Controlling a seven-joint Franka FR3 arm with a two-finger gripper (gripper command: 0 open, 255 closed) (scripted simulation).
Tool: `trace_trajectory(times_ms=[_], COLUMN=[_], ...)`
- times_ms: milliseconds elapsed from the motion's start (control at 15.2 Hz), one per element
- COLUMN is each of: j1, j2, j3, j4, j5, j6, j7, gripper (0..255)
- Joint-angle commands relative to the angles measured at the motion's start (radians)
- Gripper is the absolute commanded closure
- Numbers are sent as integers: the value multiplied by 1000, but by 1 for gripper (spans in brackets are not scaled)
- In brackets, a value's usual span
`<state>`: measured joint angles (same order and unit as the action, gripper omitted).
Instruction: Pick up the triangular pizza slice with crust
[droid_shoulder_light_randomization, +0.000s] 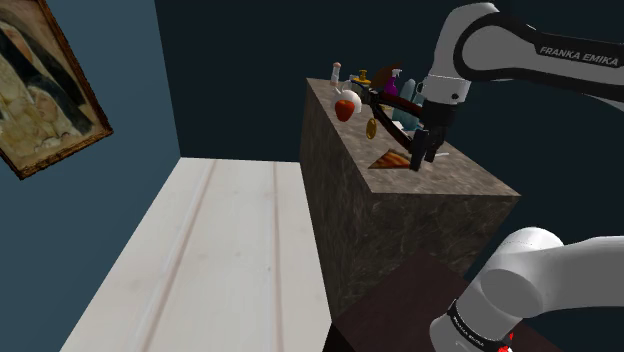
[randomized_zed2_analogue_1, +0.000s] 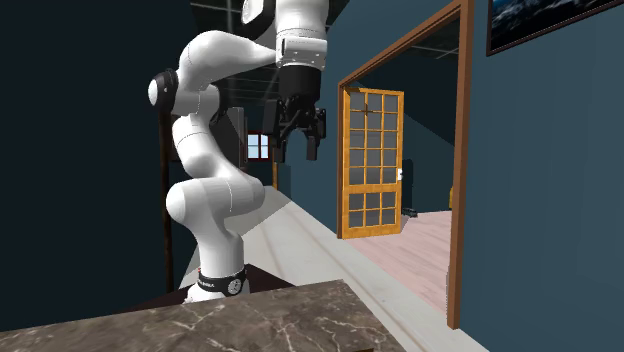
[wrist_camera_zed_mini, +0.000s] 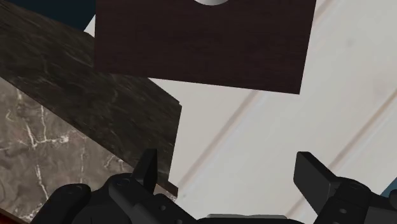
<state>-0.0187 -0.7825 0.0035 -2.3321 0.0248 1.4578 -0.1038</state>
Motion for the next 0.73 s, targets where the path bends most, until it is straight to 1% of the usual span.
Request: trace_trajectory(times_ms=[0, 330, 660], j1=[0, -30, -53], j2=[0, 126, 271], j3=[0, -91, -176], j4=[0, 47, 124], j5=[0, -58, -93], j6=[0, 68, 128], j7=[0, -96, -191], gripper=[0, 0, 0])
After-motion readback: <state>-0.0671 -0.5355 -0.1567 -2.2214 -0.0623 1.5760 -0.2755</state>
